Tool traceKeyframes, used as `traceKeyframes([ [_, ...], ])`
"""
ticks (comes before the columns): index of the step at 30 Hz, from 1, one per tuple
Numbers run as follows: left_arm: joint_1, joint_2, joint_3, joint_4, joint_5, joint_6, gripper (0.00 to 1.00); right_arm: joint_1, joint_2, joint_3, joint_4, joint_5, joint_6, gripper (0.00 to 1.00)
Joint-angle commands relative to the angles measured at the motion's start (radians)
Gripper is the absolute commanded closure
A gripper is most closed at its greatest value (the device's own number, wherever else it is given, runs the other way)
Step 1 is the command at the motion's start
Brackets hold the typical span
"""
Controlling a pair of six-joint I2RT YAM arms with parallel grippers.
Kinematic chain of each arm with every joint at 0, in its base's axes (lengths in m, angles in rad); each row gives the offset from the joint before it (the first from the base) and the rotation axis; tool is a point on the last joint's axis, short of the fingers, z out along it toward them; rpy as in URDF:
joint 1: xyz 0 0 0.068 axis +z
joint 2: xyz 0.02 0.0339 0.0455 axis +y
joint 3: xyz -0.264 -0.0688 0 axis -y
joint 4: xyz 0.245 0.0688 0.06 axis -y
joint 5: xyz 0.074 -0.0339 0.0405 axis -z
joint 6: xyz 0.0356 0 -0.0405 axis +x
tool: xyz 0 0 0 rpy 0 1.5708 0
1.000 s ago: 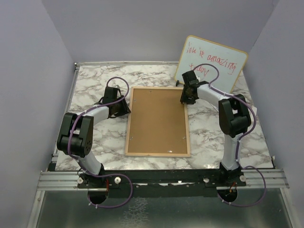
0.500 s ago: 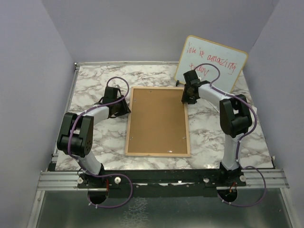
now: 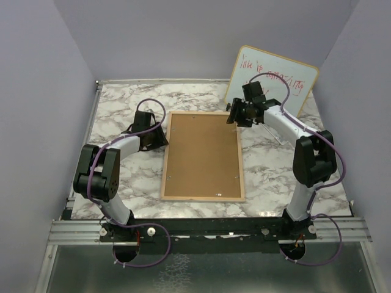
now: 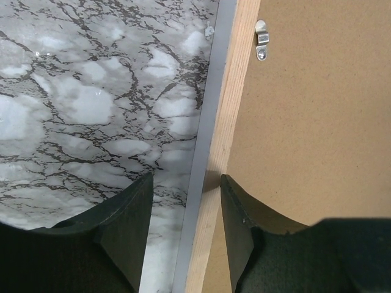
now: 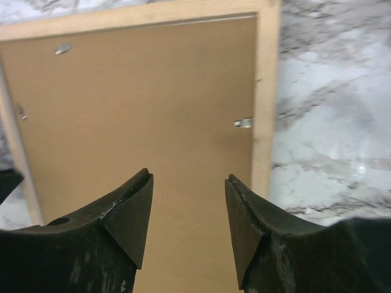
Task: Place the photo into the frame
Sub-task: Install the photo frame at the center of the board, then move the photo frame to the center of the board.
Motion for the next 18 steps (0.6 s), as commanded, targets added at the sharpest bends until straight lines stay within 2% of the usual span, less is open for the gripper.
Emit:
traceKeyframes([
  [1, 0.002, -0.024, -0.001, -0.043, 0.015, -0.002, 0.51, 0.041, 0.007, -0.006, 0.071, -0.267, -0.043, 0.47],
  [6, 0.002, -0.069, -0.042, -0.106, 0.017, -0.029, 0.52, 0.144, 0.019, -0.029, 0.109, -0.364, -0.064, 0.52],
  [11, 0.001, -0.134, -0.116, -0.152, 0.077, -0.051, 0.57, 0.235, 0.001, -0.162, 0.218, -0.505, -0.051, 0.57],
  [18, -0.032, -0.227, -0.23, -0.105, 0.11, -0.127, 0.87, 0.359, -0.072, -0.404, 0.418, -0.563, 0.021, 0.53],
])
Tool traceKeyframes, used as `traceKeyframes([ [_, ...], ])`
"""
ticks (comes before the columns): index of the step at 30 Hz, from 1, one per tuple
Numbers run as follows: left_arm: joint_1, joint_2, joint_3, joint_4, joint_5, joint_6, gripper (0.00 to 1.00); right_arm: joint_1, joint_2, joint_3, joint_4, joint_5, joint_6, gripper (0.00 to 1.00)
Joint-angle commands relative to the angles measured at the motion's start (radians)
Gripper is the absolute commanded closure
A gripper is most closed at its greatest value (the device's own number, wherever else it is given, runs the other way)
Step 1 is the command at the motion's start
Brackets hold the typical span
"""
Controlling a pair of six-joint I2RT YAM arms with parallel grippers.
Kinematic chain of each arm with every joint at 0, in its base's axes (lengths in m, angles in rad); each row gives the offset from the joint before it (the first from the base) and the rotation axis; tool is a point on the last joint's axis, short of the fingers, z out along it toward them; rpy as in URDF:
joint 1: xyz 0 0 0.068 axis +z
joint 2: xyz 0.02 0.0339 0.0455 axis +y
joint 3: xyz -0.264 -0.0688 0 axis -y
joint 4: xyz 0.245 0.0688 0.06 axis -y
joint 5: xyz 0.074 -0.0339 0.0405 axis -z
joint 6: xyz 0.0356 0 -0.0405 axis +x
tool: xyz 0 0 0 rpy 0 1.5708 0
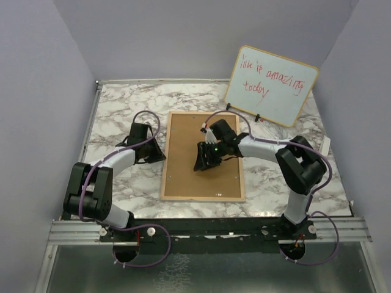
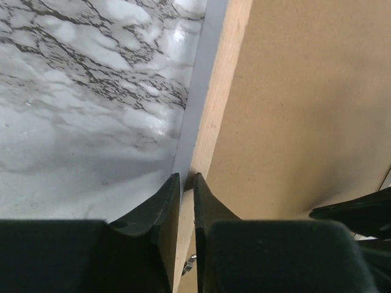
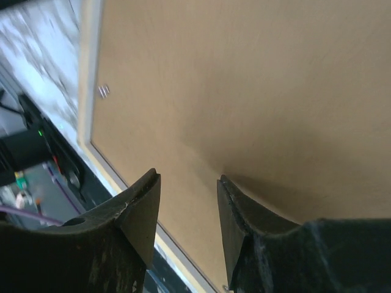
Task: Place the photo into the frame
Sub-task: Move the photo frame to the center of the board.
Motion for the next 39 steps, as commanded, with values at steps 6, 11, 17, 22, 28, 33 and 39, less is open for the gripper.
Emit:
traceKeyframes([
  [6, -0.099, -0.104, -0.098, 0.019, 0.021, -0.104, 0.97, 0.092, -0.063, -0.107, 0.129, -0.034, 0.087, 0.52],
  [11, -0.194, -0.1, -0.129, 0.06, -0.038, -0.178, 0.98, 0.093, -0.088, -0.127, 0.129, 0.017, 0.228, 0.52],
  [17, -0.244, -0.155, -0.163, 0.077, -0.078, -0.234, 0.96, 0.098, -0.163, -0.201, 0.112, 0.128, 0.521, 0.45],
  [22, -0.264, -0.201, -0.223, 0.109, -0.052, -0.238, 0.81, 0.164, -0.215, -0.267, 0.138, 0.227, 0.742, 0.42],
  [28, -0.269, -0.225, -0.264, 0.12, -0.046, -0.244, 0.81, 0.235, -0.181, -0.275, 0.157, 0.266, 0.851, 0.5],
  [33, -0.269, -0.225, -0.271, 0.12, -0.047, -0.233, 0.92, 0.241, -0.125, -0.222, 0.102, 0.272, 0.868, 0.55],
  [39, -0.271, -0.234, -0.28, 0.115, -0.042, -0.206, 0.91, 0.255, -0.058, -0.201, 0.128, 0.256, 0.908, 0.51],
])
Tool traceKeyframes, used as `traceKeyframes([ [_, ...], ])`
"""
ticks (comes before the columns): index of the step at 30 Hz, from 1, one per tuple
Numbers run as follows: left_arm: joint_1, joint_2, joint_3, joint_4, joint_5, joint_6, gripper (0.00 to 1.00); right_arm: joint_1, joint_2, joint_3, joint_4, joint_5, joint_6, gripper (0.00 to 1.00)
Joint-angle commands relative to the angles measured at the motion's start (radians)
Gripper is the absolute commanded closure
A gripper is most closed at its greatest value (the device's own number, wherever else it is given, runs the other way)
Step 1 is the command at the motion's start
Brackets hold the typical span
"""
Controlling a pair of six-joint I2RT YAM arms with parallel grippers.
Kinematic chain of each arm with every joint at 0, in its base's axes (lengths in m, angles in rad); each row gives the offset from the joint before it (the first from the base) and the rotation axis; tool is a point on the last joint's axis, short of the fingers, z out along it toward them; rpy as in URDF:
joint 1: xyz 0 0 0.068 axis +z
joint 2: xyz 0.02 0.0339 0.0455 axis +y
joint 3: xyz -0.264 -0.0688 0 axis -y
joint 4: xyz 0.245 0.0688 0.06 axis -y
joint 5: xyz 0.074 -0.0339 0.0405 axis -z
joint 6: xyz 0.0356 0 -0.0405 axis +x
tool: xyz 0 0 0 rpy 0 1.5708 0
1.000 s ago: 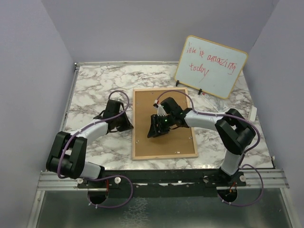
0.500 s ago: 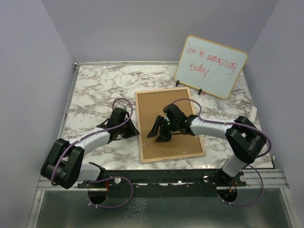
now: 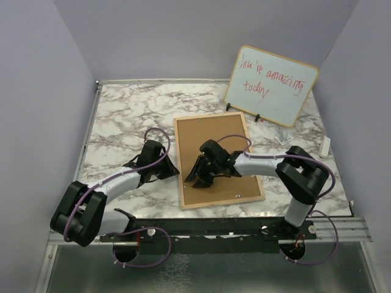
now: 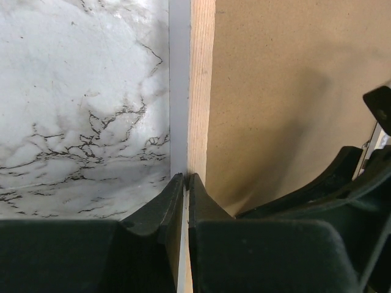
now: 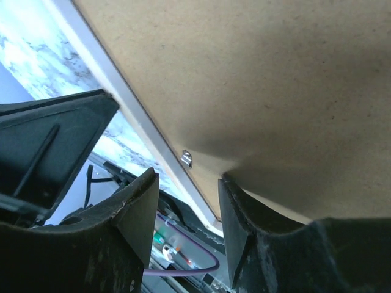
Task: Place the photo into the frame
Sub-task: Install the photo frame at the center of the board.
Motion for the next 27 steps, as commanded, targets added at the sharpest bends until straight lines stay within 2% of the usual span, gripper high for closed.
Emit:
traceKeyframes([
  [1, -0.006, -0.011, -0.03, -0.036, 0.002, 0.033, 0.91, 0.017, 0.049, 0.02, 0.003, 0.022, 0.056, 0.51],
  [9, -0.006, 0.01, -0.032, -0.059, -0.004, 0.044, 0.92, 0.025, 0.101, 0.033, 0.061, -0.016, 0.096, 0.48],
  [17, -0.006, 0.036, -0.022, -0.058, -0.01, 0.037, 0.94, 0.027, 0.132, 0.04, 0.098, -0.011, 0.071, 0.48],
  [27, -0.006, 0.062, -0.028, -0.045, 0.002, -0.028, 0.98, 0.028, 0.149, -0.006, 0.288, -0.005, 0.034, 0.48],
])
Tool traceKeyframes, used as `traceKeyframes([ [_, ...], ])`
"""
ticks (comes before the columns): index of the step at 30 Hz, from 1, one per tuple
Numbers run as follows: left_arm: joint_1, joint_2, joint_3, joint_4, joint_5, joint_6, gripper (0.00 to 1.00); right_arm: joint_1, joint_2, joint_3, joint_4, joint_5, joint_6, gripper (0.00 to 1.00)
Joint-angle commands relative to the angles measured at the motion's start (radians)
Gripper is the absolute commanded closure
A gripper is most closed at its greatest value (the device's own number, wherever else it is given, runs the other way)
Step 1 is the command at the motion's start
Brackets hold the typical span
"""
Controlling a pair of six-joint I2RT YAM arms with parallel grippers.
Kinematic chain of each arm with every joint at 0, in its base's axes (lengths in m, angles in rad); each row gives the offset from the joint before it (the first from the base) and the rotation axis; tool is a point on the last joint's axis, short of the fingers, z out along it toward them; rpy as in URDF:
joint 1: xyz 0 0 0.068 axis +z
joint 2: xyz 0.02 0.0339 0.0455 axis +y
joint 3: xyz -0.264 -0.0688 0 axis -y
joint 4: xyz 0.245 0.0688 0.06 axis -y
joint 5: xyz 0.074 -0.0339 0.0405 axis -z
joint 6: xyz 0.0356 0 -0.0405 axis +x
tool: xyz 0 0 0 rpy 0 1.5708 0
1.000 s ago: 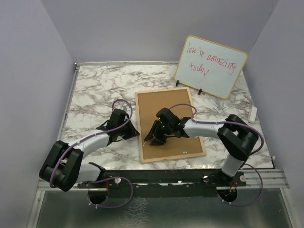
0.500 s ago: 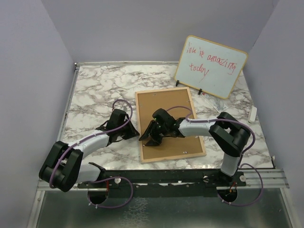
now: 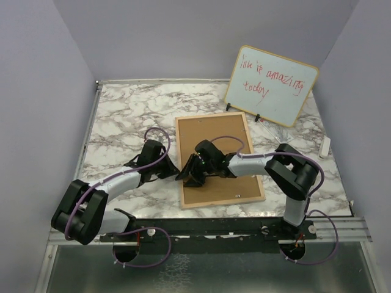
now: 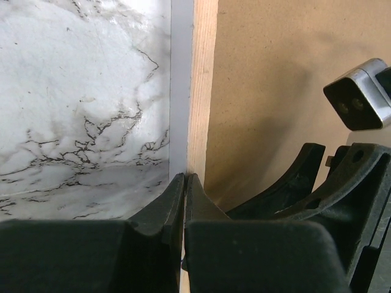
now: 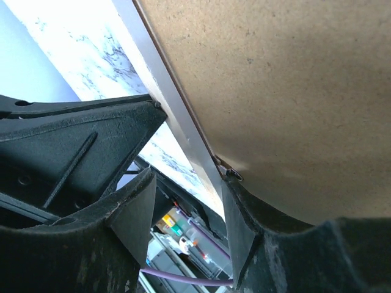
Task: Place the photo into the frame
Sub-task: Install the photo frame at the center of the board.
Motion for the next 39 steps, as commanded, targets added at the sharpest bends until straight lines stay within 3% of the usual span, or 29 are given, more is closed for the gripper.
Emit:
traceKeyframes([
  [1, -0.006, 0.048, -0.025, -0.064, -0.002, -0.025, 0.98, 0.009, 0.039, -0.04, 0.117, 0.042, -0.031, 0.48],
  [6, -0.006, 0.046, -0.005, -0.082, -0.015, -0.025, 0.98, 0.009, -0.01, -0.058, 0.14, 0.065, -0.069, 0.48],
  [13, -0.002, 0.027, 0.088, -0.127, -0.042, 0.028, 0.95, 0.009, -0.224, -0.108, 0.112, 0.163, -0.192, 0.48],
  [20, 0.009, 0.053, 0.19, -0.138, -0.036, 0.061, 0.85, -0.004, -0.339, -0.042, -0.067, 0.357, -0.282, 0.47],
  [25, 0.025, 0.112, 0.266, -0.144, -0.032, 0.087, 0.55, -0.084, -0.278, 0.15, -0.264, 0.455, -0.365, 0.46],
  [27, 0.033, 0.149, 0.302, -0.155, -0.051, 0.104, 0.49, -0.14, -0.243, 0.2, -0.282, 0.433, -0.381, 0.46],
  [34, 0.059, 0.287, 0.429, -0.191, -0.133, 0.171, 0.47, -0.267, -0.045, 0.408, -0.282, 0.31, -0.517, 0.46],
  [39, 0.09, 0.379, 0.471, -0.153, -0.085, 0.164, 0.55, -0.289, 0.126, 0.577, -0.291, 0.201, -0.626, 0.49],
])
